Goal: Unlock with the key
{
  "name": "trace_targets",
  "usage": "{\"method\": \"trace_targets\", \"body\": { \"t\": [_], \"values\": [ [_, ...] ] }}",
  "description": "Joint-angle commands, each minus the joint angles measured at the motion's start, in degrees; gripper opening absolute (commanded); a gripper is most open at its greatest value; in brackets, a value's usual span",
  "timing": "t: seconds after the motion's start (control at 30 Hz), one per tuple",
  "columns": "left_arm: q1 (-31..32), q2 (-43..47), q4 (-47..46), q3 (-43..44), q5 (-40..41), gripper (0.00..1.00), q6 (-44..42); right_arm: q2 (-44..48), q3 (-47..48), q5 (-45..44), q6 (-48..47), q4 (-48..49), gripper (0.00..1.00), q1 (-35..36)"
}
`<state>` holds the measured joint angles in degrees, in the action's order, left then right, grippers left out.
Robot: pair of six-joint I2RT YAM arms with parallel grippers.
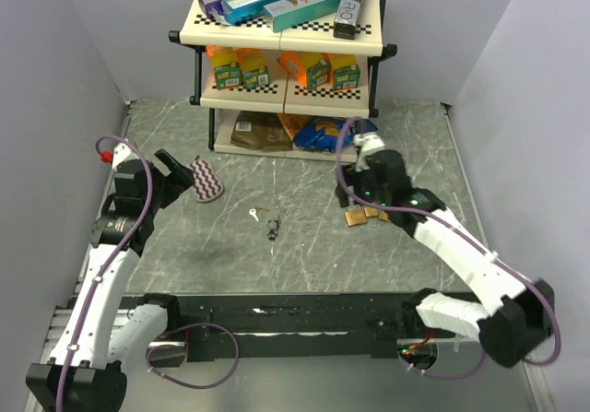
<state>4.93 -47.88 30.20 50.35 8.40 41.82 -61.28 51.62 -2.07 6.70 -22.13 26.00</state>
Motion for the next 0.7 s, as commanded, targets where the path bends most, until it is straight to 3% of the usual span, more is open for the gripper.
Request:
{"method": "trace_targets", "body": {
  "t": [0.0, 0.3, 0.67],
  "values": [
    [-0.27, -0.55, -0.04, -1.21, -3.12, 0.96, 4.04, -7.35, 6.81, 4.6, 0.59, -0.37, 0.79, 7.39],
    [-0.18, -0.9, -2.43, -6.84, -10.78, 0.96, 8.01, -28.53, 18.95, 15.32, 3.93, -4.14, 0.69, 18.73],
    [-0.18, -2.05, 0.92, -4.29, -9.11, 0.96, 6.07, -42.17, 23.18, 23.42, 11.93, -4.33, 0.67, 19.35]
  ]
}}
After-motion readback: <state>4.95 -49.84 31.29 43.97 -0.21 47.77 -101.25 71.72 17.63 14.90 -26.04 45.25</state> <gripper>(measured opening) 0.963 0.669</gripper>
